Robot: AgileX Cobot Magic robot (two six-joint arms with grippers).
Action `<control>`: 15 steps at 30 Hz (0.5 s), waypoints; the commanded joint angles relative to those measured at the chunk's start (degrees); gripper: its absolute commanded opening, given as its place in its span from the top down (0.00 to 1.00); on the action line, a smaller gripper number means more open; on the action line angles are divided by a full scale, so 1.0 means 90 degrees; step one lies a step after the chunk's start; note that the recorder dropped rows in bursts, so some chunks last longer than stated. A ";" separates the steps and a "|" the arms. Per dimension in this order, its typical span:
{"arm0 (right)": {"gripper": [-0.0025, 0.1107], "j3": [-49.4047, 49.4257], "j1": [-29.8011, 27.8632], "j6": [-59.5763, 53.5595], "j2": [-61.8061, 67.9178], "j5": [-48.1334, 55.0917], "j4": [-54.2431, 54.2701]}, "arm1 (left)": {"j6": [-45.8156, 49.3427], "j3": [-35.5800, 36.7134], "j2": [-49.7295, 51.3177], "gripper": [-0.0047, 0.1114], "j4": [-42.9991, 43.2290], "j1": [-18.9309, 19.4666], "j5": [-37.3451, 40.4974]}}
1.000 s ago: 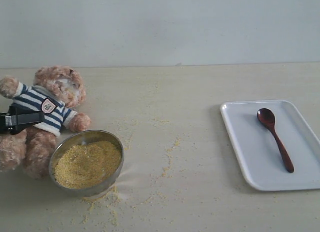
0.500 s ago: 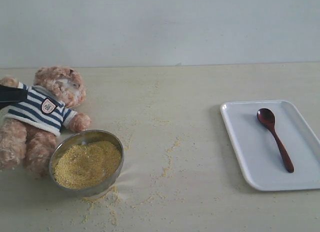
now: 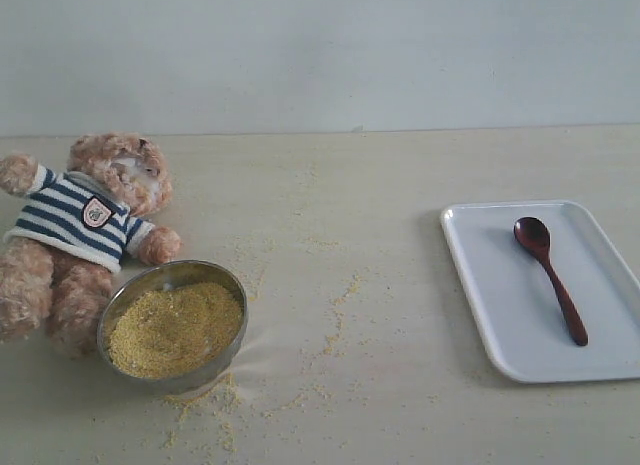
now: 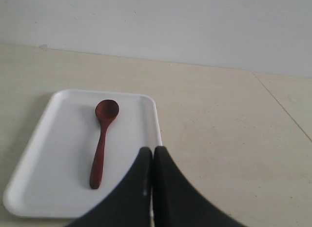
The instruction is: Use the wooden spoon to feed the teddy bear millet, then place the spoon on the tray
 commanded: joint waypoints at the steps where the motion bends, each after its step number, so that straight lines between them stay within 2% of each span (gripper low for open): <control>1: 0.98 -0.0005 0.0008 0.0012 -0.0026 -0.0072 -0.0016 | -0.0466 -0.0037 -0.0897 0.92 -0.0468 -0.0007 -0.1114; 3: 0.98 -0.0005 0.0008 0.0012 -0.0026 -0.0072 -0.0016 | -0.0466 -0.0037 -0.1247 0.92 -0.0121 -0.0007 -0.0968; 4: 0.98 -0.0005 0.0008 0.0012 -0.0026 -0.0072 -0.0016 | -0.0586 0.0018 -0.1618 0.92 0.0131 -0.0154 -0.0974; 6: 0.98 -0.0005 0.0008 0.0012 -0.0026 -0.0072 -0.0016 | -0.1511 0.0231 -0.2264 0.92 0.0090 -0.0454 -0.1591; 8: 0.98 -0.0005 0.0008 0.0012 -0.0026 -0.0072 -0.0016 | -0.1544 0.0412 -0.2914 0.92 0.0142 -0.0571 -0.1858; 11: 0.98 -0.0005 0.0008 0.0012 -0.0026 -0.0072 -0.0016 | -0.1543 0.0817 -0.4148 0.92 0.0366 -0.0907 -0.2744; 15: 0.98 -0.0005 0.0008 0.0012 -0.0026 -0.0072 -0.0016 | -0.1513 0.1575 -0.5562 0.92 0.0651 -0.1403 -0.2021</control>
